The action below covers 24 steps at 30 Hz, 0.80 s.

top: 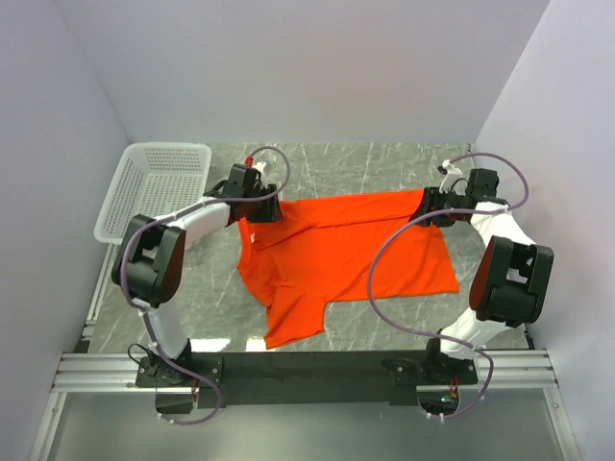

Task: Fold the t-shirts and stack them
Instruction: Fold the tshirt

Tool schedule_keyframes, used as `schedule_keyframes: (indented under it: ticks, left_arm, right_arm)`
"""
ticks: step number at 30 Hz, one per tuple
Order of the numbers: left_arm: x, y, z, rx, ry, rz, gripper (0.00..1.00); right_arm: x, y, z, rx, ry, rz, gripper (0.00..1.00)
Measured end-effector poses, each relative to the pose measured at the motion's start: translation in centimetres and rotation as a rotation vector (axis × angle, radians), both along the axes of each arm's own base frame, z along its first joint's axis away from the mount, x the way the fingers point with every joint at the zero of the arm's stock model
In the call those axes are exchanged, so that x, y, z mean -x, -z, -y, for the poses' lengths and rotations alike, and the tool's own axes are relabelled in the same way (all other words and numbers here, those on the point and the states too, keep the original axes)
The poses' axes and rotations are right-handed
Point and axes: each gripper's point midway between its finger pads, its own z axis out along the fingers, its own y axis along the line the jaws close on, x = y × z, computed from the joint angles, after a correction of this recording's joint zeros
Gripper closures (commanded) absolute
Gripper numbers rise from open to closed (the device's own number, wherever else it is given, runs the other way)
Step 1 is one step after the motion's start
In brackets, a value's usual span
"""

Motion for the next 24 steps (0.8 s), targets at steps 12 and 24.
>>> schedule_keyframes:
  ticks: [12,24]
  left_arm:
    - [0.0,3.5,1.3,-0.022,0.092,-0.12,0.48]
    - [1.3,4.0,1.8,-0.032,0.157,-0.152,0.74]
  right_arm:
    - [-0.1,0.0,0.0,0.002,-0.001,0.007,0.41]
    - [0.1,0.3,-0.1,0.0,0.0,-0.003,0.41]
